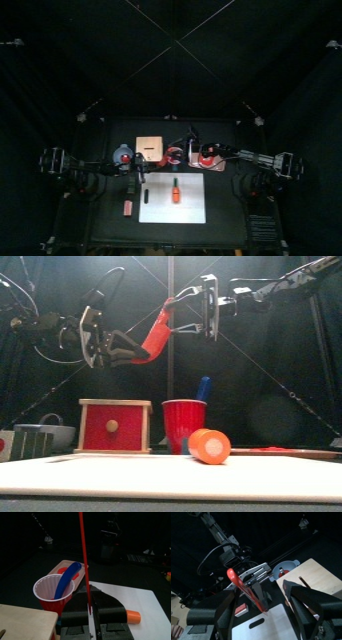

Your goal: Cut carrot

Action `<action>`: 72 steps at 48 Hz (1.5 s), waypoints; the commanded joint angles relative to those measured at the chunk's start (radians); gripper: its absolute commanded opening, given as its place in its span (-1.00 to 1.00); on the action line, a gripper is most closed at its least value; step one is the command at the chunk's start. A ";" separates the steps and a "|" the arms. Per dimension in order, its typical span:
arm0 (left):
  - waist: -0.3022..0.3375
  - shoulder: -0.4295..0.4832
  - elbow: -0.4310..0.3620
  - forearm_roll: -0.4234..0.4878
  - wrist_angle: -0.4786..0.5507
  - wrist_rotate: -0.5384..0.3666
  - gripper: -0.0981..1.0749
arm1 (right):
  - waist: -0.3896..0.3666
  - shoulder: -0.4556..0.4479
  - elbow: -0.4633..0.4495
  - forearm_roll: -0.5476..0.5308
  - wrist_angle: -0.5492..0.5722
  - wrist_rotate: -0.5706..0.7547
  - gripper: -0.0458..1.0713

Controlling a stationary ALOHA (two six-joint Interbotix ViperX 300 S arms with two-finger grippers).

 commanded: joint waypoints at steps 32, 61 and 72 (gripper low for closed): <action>-0.006 -0.064 0.015 0.003 -0.012 0.002 -0.39 | 0.103 -0.304 0.281 0.305 0.206 0.008 0.83; -0.006 -0.064 0.018 0.000 -0.009 0.002 -0.39 | 0.554 -0.330 0.357 0.124 0.884 0.032 0.83; -0.006 -0.064 0.021 0.000 -0.011 -0.002 -0.39 | 0.617 -0.256 0.371 0.091 0.902 0.181 0.83</action>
